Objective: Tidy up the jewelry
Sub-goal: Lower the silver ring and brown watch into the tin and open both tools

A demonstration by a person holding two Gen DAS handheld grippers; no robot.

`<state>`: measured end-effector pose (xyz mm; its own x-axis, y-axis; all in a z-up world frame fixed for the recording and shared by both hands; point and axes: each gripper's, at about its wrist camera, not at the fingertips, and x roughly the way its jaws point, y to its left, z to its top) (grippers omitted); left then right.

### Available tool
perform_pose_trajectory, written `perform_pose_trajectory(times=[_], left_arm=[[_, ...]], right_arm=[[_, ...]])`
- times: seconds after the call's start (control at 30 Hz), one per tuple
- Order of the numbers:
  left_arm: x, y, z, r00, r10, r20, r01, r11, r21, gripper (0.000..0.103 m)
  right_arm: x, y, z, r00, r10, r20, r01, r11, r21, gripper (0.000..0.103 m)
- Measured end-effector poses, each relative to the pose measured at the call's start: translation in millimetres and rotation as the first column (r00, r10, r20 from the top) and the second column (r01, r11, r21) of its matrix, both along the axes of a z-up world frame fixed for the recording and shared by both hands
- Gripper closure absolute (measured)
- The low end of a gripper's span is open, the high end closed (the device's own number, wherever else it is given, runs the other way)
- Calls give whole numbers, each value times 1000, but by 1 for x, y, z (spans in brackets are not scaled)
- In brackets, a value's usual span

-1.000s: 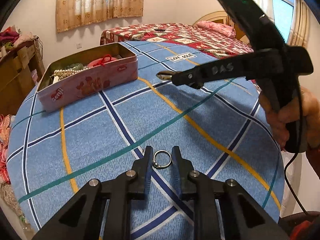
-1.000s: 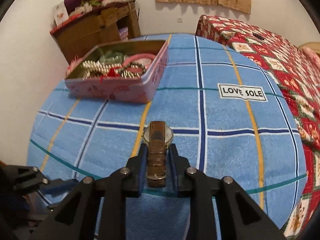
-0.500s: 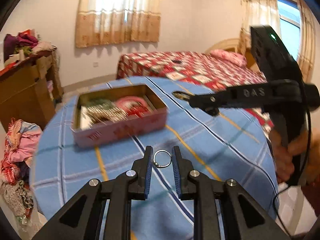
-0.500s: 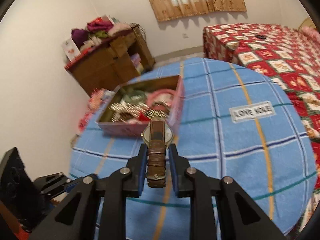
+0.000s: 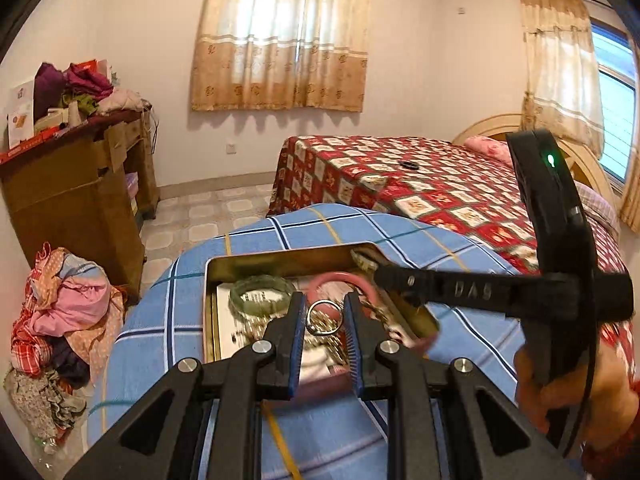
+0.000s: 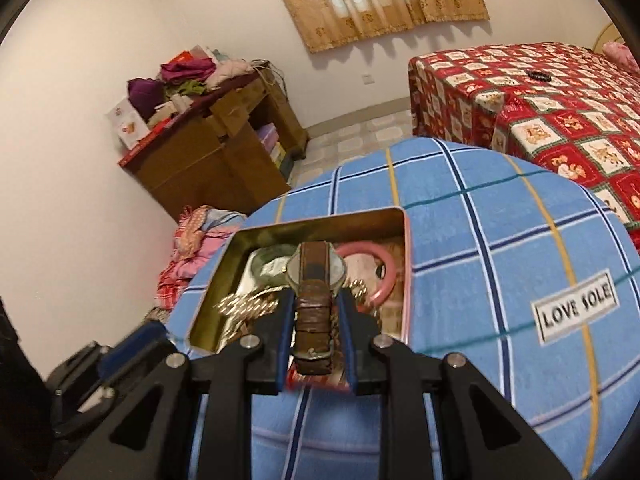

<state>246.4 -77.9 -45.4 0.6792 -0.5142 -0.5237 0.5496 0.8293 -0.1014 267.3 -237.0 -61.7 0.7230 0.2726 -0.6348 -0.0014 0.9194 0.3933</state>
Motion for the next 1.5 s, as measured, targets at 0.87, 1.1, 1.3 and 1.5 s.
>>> perform_pose_trajectory(times=[0.87,1.1,1.3,1.5], left_arm=[[62,-23,-52,987,102,-123,-88,990,111,82],[58,-20,-49,984,132,-119,-120,987,105,55],[58,-11,-49,981,149,-126,-140,987,82,55],[62,-3,-50,974,173,-143,-167,984,54,55]], right_arm=[[28,4,-27,998,-46,30,48,996,-74,83],[17,4,-17,992,-102,79,111,987,-113,66],[51,10,-21,999,-30,19,32,987,-158,73],[69,16,-20,992,123,-1,-123,992,41,70]])
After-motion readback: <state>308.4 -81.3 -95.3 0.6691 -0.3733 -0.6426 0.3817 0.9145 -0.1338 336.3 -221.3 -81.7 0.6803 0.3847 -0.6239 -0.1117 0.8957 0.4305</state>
